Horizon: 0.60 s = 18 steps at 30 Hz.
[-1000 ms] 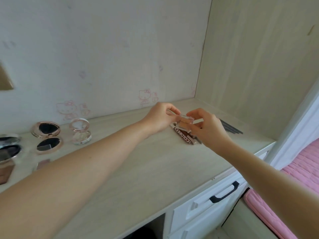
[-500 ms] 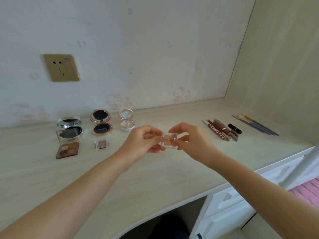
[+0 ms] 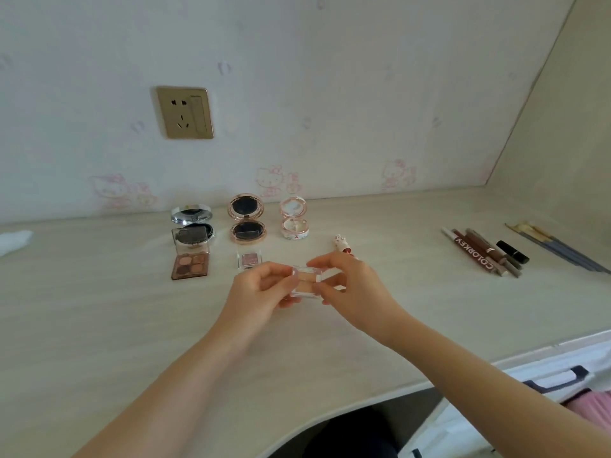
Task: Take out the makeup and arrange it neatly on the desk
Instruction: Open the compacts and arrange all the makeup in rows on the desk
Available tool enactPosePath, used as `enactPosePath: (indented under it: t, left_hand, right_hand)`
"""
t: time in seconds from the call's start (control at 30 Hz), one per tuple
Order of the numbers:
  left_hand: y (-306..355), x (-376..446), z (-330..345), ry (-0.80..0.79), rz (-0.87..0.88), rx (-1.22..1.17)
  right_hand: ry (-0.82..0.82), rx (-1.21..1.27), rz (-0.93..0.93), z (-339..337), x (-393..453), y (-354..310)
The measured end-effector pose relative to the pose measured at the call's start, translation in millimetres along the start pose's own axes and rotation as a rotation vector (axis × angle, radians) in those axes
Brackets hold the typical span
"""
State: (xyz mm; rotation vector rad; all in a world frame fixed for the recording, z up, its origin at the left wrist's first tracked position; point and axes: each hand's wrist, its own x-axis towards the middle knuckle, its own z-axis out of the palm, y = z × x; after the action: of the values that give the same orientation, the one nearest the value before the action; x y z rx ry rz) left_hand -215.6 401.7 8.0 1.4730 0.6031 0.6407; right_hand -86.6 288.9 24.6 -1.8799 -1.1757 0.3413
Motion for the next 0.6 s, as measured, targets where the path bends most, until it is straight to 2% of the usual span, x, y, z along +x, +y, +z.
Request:
enactPosePath:
  t: [0.27,0.37,0.5,0.6]
  left_hand:
    - [-10,3,-10,0.018,-0.083,-0.172]
    - [-4,2,-12,-0.061,-0.126,-0.373]
    - [-2,0,-14,-0.199,-0.204,-0.506]
    - [-2,-3,-12,-0.282,-0.231,-0.582]
  right_hand:
    - [0.008,-0.44,-0.309,8,-9,-3]
    - [0.046,-0.389,-0.31,9,-10,-6]
    - [0.104,-0.258,-0.252,14,-9,-8]
    - [0.105,-0.31,-0.244,16,-11,-10]
